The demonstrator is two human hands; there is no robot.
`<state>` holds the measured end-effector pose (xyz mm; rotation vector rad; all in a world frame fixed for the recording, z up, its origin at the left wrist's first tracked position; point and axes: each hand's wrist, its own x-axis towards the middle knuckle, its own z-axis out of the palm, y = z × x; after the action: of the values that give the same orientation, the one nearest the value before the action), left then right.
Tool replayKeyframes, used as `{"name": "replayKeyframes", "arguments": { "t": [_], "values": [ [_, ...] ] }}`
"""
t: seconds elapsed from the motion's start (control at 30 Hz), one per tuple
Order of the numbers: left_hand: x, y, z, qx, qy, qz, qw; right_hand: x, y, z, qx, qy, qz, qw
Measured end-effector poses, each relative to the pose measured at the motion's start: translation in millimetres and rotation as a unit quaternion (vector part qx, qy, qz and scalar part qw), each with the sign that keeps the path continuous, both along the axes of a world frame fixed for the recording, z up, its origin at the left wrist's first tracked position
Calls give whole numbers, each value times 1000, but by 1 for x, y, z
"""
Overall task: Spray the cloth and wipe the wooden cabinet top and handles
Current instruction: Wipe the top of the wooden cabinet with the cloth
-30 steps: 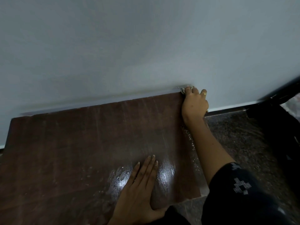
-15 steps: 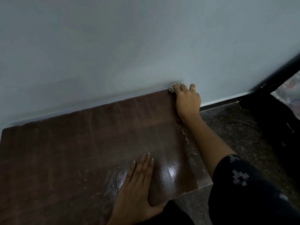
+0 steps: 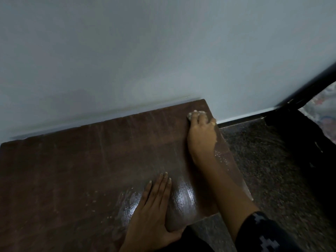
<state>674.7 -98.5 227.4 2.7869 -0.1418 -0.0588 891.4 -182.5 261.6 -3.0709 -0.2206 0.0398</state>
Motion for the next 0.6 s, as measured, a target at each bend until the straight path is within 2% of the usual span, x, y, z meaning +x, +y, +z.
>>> {"name": "replayKeyframes", "arguments": {
  "t": [0.23,0.4,0.6],
  "values": [
    [-1,1,-1,13,6,-5,1000,-5,44,-7,-2,-25,144,989],
    [-3,1,-1,15,2,-2,1000,3,19,-5,7,-21,49,999],
    [-2,1,1,12,-1,-2,1000,-28,-26,-2,31,-21,-96,995]
  ]
}}
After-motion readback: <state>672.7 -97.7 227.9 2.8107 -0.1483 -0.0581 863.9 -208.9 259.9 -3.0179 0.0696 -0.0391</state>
